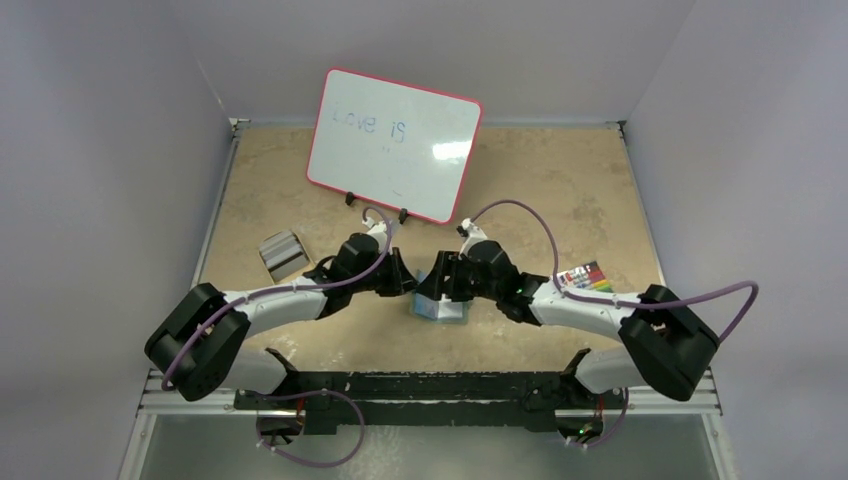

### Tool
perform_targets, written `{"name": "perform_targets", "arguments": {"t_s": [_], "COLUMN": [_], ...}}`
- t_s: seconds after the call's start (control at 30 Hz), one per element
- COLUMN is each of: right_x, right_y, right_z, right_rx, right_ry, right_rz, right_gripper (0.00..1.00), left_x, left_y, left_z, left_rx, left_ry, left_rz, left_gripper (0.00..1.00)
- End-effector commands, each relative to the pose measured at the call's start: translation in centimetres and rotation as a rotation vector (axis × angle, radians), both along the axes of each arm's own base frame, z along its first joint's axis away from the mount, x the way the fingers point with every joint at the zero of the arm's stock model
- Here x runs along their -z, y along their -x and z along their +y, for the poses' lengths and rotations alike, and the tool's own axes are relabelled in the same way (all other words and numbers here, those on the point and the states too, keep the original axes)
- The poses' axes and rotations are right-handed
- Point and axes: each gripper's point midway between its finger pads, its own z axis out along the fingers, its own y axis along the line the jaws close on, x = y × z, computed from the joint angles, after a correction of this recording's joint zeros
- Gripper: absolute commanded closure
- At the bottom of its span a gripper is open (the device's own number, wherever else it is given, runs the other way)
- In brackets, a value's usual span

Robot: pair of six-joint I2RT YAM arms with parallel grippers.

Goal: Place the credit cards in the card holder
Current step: Turn over the card slot in the card holder.

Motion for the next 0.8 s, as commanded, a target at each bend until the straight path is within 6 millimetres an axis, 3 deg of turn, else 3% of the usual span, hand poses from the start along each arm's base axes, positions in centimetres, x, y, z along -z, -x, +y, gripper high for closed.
{"name": "perform_targets", "arguments": {"t_s": [0.0, 0.2, 0.43, 0.77], "right_x": [-0.2, 0.6, 1.3, 1.6], "right_y": [-0.6, -0.8, -0.9, -1.3], "right_z": [0.8, 0.7, 0.7, -0.8], "right_rx": [0.015, 0.025, 0.025, 0.077], "right_ry": [0.006, 0.046, 0.065, 0.150], "right_rz": [0.007, 0.013, 0.025, 0.016], "right_gripper": [0.31, 0.42, 0.42, 0.55], "left_x": [-3.0, -2.8, -3.0, -3.0], "left_y": [-1.3, -1.3, -1.3, -1.3], "left_z": [-1.1, -1.0, -1.1, -1.0], "left_rx": [-0.004, 0.003, 0.004, 0.003], "left_ry": [0.044, 0.032, 0.033, 0.024], "left_rz": [-0.081, -0.077, -0.079, -0.078], "left_gripper": [1.00, 1.00, 1.00, 1.00]}}
